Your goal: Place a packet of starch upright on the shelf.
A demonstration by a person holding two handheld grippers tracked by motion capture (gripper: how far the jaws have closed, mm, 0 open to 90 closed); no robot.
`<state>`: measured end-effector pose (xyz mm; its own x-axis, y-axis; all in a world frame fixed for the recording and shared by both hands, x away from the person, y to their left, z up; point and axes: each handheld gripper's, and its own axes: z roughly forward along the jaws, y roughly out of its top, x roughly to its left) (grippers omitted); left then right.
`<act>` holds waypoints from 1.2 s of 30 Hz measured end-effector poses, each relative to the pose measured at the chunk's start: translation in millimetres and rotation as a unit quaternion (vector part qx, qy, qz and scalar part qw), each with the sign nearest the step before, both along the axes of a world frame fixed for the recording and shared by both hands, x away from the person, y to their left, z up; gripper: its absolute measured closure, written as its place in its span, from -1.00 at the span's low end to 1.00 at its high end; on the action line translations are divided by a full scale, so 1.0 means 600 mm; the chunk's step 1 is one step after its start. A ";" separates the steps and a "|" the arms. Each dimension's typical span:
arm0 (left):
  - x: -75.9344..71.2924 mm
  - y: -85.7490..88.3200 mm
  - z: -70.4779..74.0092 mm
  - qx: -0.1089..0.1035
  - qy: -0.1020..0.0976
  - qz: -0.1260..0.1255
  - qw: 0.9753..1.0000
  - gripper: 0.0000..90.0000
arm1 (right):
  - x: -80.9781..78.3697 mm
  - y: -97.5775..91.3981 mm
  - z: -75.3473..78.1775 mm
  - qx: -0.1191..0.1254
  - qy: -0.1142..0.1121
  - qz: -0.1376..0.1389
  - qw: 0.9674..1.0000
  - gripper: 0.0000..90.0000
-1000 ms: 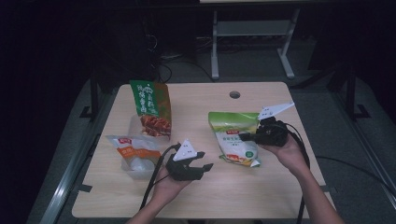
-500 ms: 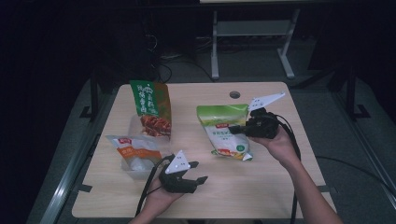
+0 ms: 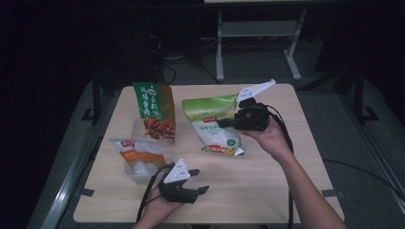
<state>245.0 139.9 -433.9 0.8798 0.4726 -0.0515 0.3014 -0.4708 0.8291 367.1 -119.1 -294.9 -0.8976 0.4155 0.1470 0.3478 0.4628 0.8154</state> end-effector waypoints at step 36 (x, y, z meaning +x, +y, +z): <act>-0.009 0.003 -0.006 -0.001 -0.007 -0.016 1.000 -0.27 | 0.054 0.210 0.049 0.011 -0.011 0.076 0.997 0.99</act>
